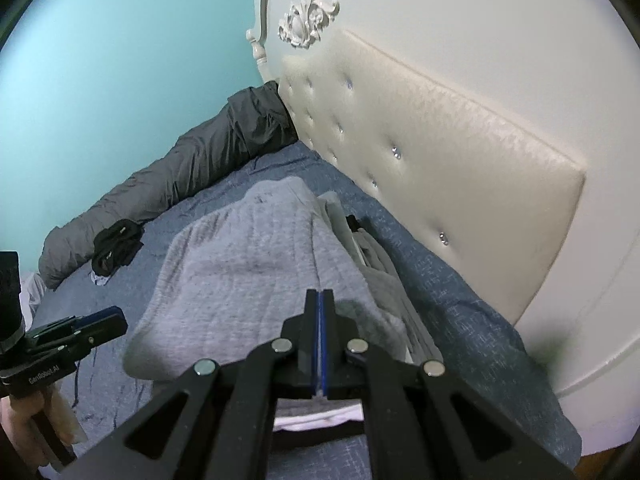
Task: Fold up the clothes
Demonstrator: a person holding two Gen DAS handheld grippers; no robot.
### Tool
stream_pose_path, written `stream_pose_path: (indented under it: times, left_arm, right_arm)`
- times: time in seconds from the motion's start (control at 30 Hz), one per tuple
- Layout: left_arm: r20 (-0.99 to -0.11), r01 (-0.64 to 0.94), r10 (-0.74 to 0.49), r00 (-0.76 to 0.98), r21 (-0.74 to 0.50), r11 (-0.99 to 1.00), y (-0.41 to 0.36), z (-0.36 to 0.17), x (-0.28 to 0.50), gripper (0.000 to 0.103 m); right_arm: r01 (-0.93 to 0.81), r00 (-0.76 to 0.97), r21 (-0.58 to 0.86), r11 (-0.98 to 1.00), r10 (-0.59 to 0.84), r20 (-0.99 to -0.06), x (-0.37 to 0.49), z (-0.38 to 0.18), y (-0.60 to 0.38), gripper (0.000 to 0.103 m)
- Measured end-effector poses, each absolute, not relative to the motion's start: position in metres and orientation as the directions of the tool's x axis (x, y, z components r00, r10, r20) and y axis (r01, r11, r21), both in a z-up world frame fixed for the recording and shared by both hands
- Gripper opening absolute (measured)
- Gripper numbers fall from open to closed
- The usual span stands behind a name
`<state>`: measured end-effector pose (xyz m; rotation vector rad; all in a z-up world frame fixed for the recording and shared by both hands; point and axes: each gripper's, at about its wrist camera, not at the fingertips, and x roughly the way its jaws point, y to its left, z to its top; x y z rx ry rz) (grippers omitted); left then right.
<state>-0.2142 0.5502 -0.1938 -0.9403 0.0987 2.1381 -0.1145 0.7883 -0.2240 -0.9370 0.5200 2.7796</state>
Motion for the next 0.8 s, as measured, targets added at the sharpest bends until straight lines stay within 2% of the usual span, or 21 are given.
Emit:
stream_pose_path:
  times: [0.5,0.67,0.73,0.8]
  left_arm:
    - [-0.617,-0.696,0.65,-0.444,-0.219,-0.684,0.506,-0.148,-0.16,0.025]
    - [-0.602,-0.693,0.654,-0.458,-0.218,-0.687,0.49,-0.135,-0.144,0.028]
    - [-0.598,-0.693,0.654,-0.462,-0.216,-0.687,0.484,-0.132,-0.137,0.03]
    - [-0.594,-0.694,0.656,-0.465,-0.215,-0.687,0.479,-0.129,-0.132,0.033]
  right_arm:
    - [-0.267,-0.795,0.241,-0.933,0.072,-0.603,-0.061,-0.184,0.745,0.002]
    - [-0.276,-0.798,0.234,-0.932,0.087,-0.596,-0.04,-0.173,0.73,0.003]
    - [-0.279,-0.801,0.238,-0.93,0.089,-0.592,-0.031,-0.168,0.726,0.005]
    - [-0.283,-0.804,0.241,-0.928,0.092,-0.588,-0.023,-0.164,0.721,0.014]
